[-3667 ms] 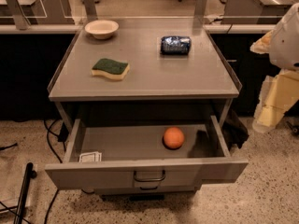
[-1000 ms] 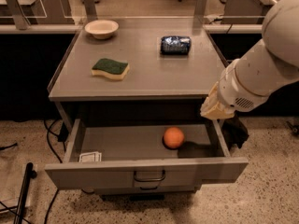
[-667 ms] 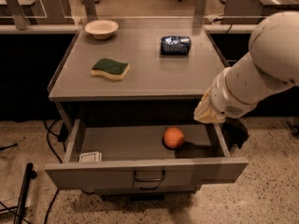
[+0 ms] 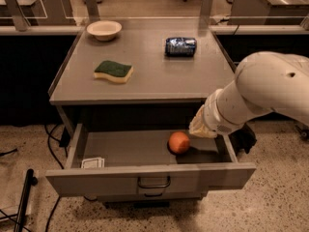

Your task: Pick orange from top drawer and place on counter

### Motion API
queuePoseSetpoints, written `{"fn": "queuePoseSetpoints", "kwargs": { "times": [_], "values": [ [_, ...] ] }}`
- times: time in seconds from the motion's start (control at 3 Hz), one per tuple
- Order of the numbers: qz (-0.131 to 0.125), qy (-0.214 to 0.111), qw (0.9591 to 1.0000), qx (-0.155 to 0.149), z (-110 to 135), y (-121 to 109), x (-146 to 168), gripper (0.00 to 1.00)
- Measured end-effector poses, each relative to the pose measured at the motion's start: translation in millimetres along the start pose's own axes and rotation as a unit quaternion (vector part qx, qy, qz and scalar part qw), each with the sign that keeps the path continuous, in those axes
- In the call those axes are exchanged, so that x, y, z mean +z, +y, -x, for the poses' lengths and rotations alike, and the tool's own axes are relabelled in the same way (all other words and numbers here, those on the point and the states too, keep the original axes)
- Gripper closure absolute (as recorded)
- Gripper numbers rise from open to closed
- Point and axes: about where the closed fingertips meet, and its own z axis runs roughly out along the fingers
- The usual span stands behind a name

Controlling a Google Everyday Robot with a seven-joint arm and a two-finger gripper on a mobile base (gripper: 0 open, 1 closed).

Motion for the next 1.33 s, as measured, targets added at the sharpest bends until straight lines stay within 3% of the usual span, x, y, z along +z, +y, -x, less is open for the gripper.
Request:
{"fn": "queuePoseSetpoints", "kwargs": {
  "times": [0.33, 0.67, 1.33],
  "values": [
    [0.013, -0.005, 0.9999, 0.004, -6.4, 3.3, 40.8, 1.0],
    [0.023, -0.007, 0.9997, 0.006, -8.8, 4.5, 72.0, 0.81],
    [0.029, -0.011, 0.9995, 0.01, -8.1, -3.8, 104.7, 0.34]
  ]
}}
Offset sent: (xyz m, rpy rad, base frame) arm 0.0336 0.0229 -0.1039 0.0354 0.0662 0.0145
